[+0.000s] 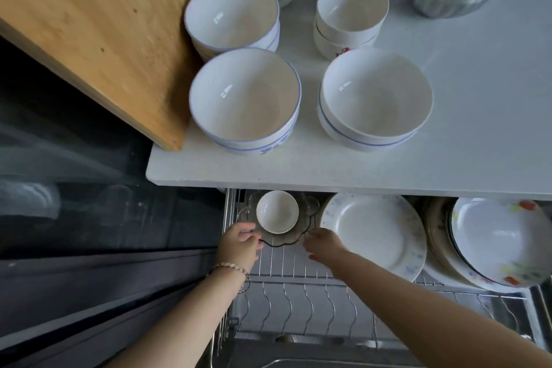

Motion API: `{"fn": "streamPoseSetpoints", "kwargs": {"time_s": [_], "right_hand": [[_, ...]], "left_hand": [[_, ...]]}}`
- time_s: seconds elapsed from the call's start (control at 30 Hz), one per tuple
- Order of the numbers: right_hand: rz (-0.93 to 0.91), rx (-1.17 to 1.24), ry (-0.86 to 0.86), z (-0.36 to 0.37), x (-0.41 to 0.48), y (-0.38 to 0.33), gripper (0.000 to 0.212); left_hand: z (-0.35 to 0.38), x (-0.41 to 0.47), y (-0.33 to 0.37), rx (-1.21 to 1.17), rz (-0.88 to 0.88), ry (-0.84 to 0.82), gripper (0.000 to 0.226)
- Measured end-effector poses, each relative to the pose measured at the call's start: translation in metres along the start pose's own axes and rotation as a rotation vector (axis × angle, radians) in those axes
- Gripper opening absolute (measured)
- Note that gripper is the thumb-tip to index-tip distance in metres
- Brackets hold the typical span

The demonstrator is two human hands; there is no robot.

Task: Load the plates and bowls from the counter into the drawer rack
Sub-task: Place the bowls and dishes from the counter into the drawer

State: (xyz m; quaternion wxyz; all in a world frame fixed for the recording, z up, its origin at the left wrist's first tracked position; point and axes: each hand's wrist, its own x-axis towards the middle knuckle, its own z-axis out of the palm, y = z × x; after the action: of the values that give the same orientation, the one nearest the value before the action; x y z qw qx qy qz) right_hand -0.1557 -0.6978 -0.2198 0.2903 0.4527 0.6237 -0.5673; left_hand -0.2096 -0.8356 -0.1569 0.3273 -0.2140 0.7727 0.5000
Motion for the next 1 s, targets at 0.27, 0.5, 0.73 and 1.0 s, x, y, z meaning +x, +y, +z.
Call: {"fn": "streamPoseSetpoints", "kwargs": {"time_s": [0.27, 0.5, 0.73, 1.0], "right_hand": [[-0.23, 0.546, 0.008, -0.07, -0.133, -0.094, 0.017], [-0.164, 0.932, 0.119, -0.103, -0.134, -0.138, 0.033], [-0.212, 0.747, 0.162, -0.106, -0.137, -0.104, 0.034], [-0.308, 0.317, 0.106, -0.162, -0.202, -0.031, 0.021]], "left_hand": [[-0.011, -0.056, 0.107, -0.494, 0.181, -0.003, 0.018], [-0.014, -0.063, 0.137, -0.479, -0.055, -0.098, 0.026], [-0.011, -0.052, 0.144, -0.459, -0.112, -0.137, 0.032], [0.006, -0.043, 0.146, -0.608, -0.068, 0.024, 0.012]]}}
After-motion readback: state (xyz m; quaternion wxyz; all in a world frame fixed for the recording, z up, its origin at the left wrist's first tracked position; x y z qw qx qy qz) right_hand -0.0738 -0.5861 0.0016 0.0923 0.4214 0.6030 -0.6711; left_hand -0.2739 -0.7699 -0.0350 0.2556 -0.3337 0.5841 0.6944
